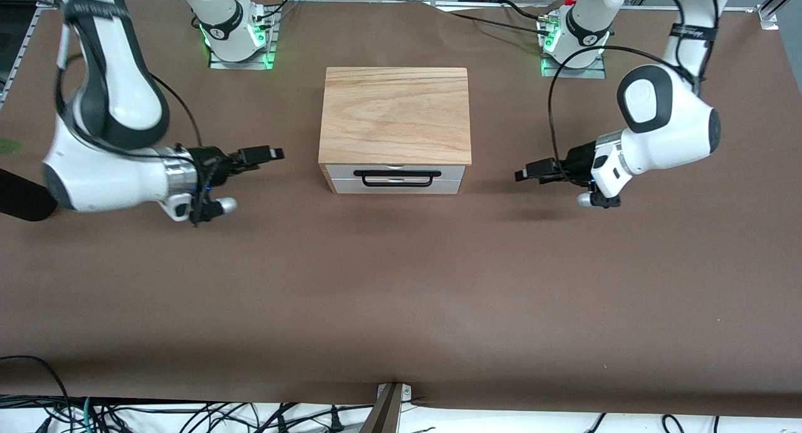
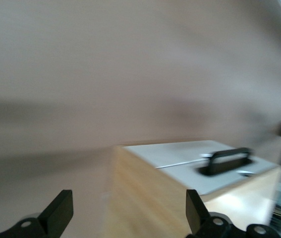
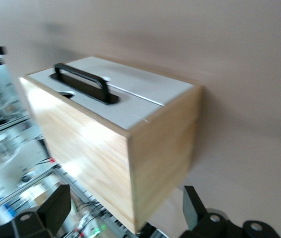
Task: Pull top drawer with both arms simultaneously
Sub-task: 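Move both grippers inward toward the black drawer handle ends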
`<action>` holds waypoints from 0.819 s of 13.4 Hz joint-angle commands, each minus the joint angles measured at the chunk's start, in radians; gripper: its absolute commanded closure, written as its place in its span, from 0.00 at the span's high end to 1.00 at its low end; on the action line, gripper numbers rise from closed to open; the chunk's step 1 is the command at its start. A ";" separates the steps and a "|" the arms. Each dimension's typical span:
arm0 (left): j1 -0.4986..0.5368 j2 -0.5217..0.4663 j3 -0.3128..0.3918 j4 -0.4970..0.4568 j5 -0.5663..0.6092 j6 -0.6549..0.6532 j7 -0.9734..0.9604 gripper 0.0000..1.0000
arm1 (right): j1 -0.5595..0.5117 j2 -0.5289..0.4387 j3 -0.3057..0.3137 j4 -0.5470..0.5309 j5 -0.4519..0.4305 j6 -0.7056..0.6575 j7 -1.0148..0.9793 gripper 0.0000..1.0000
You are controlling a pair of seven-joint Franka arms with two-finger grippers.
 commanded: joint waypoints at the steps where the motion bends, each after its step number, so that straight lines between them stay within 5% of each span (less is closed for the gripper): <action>1: -0.044 0.072 0.002 0.005 -0.263 0.015 0.224 1.00 | 0.002 0.038 -0.003 -0.064 0.194 0.062 -0.170 1.00; 5: -0.090 0.184 0.002 0.021 -0.518 -0.002 0.522 1.00 | 0.040 0.062 -0.003 -0.190 0.503 0.198 -0.377 1.00; 11: -0.138 0.306 0.002 0.063 -0.726 -0.189 0.759 1.00 | 0.128 0.094 -0.003 -0.270 0.768 0.279 -0.598 1.00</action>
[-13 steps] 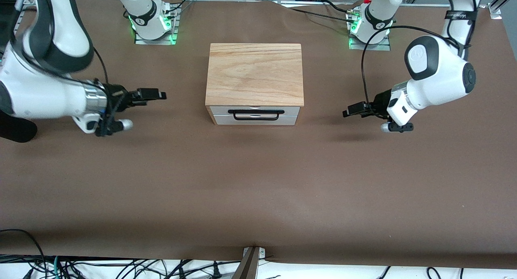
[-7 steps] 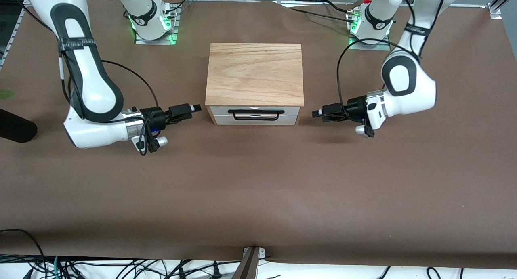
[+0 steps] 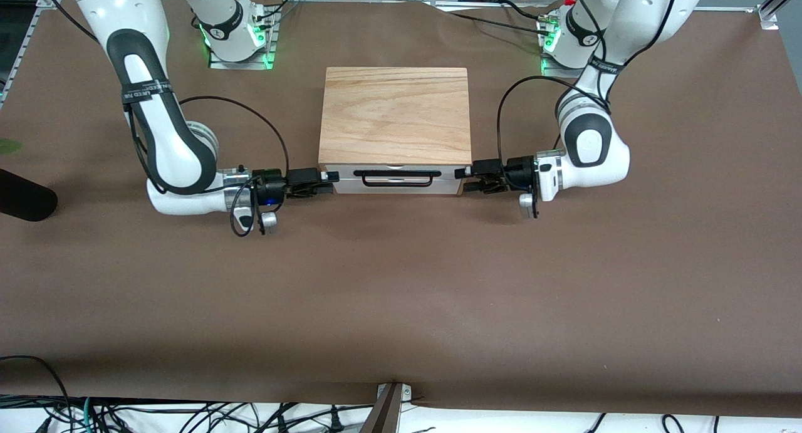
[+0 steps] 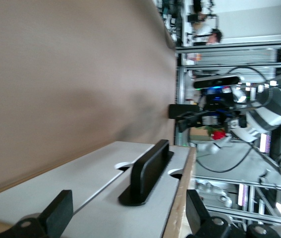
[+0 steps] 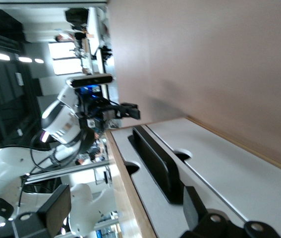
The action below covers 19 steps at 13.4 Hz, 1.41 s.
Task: Pull top drawer with both arms simultaneously
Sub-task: 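Close both grippers on the ends of the black drawer handle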
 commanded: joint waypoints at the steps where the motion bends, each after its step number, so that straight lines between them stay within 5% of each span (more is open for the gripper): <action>1: -0.023 0.062 0.004 0.027 -0.098 -0.057 0.132 1.00 | 0.041 0.028 -0.003 -0.036 0.131 0.017 -0.193 1.00; 4: -0.040 0.097 0.005 0.056 -0.137 -0.060 0.196 0.96 | 0.044 0.096 -0.001 -0.035 0.193 0.003 -0.341 0.98; 8: -0.050 0.119 0.004 0.095 -0.156 -0.073 0.200 0.74 | 0.074 0.108 -0.003 -0.032 0.242 0.005 -0.355 0.90; 11: -0.069 0.148 0.004 0.095 -0.216 -0.074 0.316 0.57 | 0.085 0.146 -0.001 -0.030 0.270 -0.012 -0.439 0.74; 14: -0.072 0.163 0.004 0.093 -0.221 -0.079 0.349 0.58 | 0.084 0.152 -0.003 -0.035 0.268 -0.034 -0.445 0.49; 16: -0.072 0.172 0.005 0.087 -0.224 -0.108 0.352 0.55 | 0.085 0.154 -0.003 -0.033 0.268 -0.034 -0.445 0.41; 19: -0.072 0.168 0.001 0.079 -0.229 -0.126 0.352 0.45 | 0.084 0.152 -0.003 -0.030 0.268 -0.034 -0.445 0.23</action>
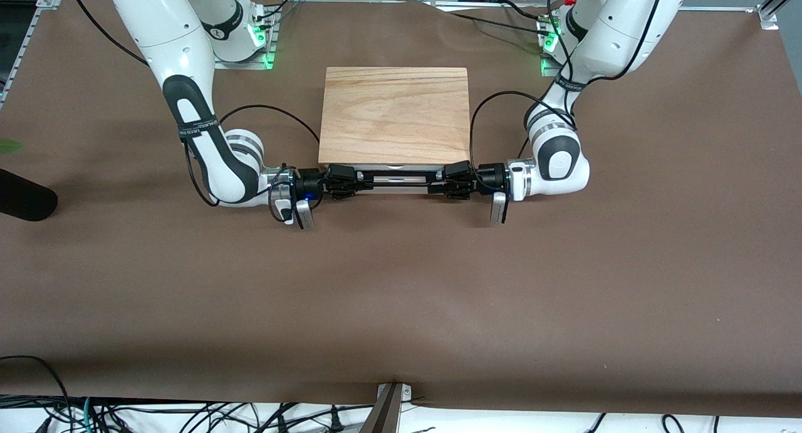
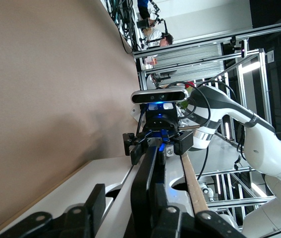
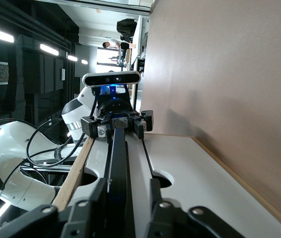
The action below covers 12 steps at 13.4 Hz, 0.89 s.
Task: Pull top drawer with both arms simultaneously
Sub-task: 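Close both grippers on the ends of the black drawer handle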
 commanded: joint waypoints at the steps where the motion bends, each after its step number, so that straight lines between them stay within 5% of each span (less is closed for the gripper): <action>1: -0.006 0.007 -0.015 -0.004 -0.040 -0.029 0.037 0.43 | 0.002 0.000 -0.002 0.002 0.022 -0.014 -0.019 0.21; 3: -0.006 0.007 -0.026 -0.015 -0.059 -0.035 0.039 0.34 | 0.002 0.000 -0.002 0.003 0.022 -0.015 -0.019 0.08; 7: -0.006 0.010 -0.031 -0.022 -0.065 -0.046 0.040 0.14 | -0.001 -0.002 -0.002 0.010 0.023 -0.017 -0.018 0.02; 12: -0.003 0.043 -0.031 -0.031 -0.063 -0.081 0.042 0.11 | -0.002 0.000 -0.002 0.017 0.023 -0.015 -0.010 0.00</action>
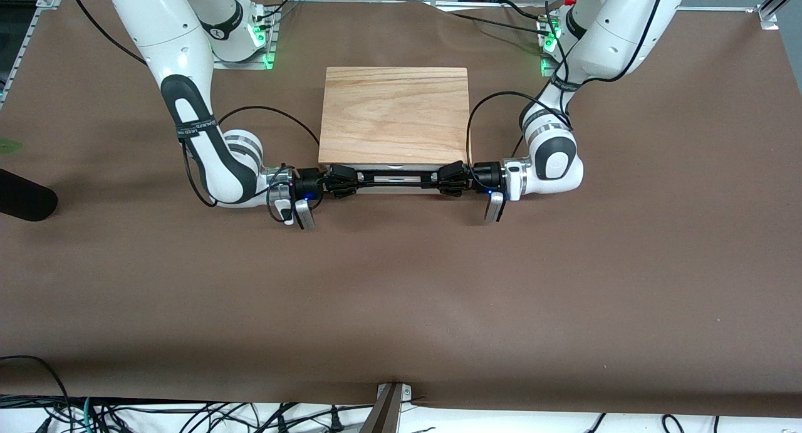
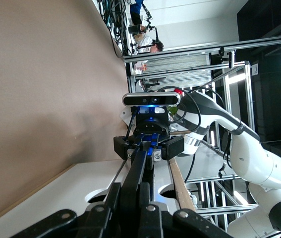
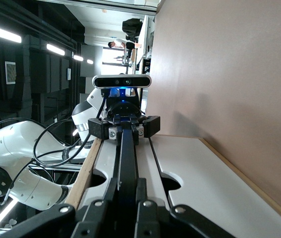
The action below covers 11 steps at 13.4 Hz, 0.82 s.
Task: Pull top drawer with both arms simultaneously
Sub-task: 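Pull the drawer handle outward with both grippers together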
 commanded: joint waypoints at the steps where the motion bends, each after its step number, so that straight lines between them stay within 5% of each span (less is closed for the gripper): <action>1: -0.008 0.022 -0.013 -0.033 -0.006 -0.038 0.055 0.06 | 0.000 0.001 -0.001 0.016 0.019 0.010 -0.008 0.00; 2: -0.008 0.025 -0.013 -0.032 -0.006 -0.039 0.055 0.00 | -0.002 0.003 -0.001 0.028 0.019 0.010 -0.007 0.00; 11: 0.032 0.041 -0.008 -0.014 0.012 -0.039 0.045 0.00 | -0.019 0.052 -0.004 0.135 0.024 0.010 0.064 0.00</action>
